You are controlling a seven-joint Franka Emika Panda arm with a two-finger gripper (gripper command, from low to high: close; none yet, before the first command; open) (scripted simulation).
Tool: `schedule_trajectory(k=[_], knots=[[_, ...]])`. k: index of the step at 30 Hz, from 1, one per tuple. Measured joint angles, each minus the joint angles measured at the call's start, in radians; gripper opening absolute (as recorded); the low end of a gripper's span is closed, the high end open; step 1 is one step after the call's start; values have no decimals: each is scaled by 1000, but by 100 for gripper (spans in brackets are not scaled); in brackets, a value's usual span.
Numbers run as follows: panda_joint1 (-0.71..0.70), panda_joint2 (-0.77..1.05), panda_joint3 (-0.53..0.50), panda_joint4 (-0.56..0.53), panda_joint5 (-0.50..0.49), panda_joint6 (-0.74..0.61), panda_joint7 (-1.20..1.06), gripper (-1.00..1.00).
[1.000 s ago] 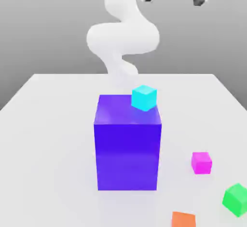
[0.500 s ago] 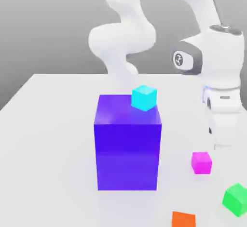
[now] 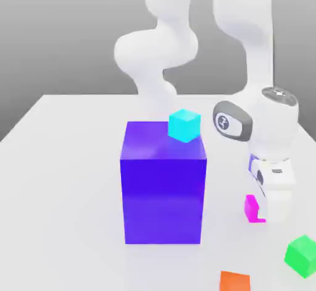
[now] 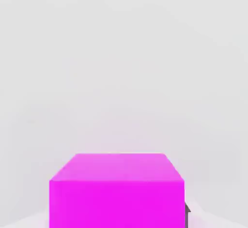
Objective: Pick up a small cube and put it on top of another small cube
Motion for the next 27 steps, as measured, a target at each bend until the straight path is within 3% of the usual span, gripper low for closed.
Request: schedule_trajectory(k=[6, 18, 23, 24, 27], knots=[[-24, -191, 38, -27, 66, -164, -45, -100], [-52, -70, -8, 379, 82, -448, 82, -100], [-54, 76, -17, 440, 80, -363, 102, -100], [-53, 96, -17, 442, 79, -345, 103, 100], [-53, 96, -17, 442, 79, -345, 103, 100]])
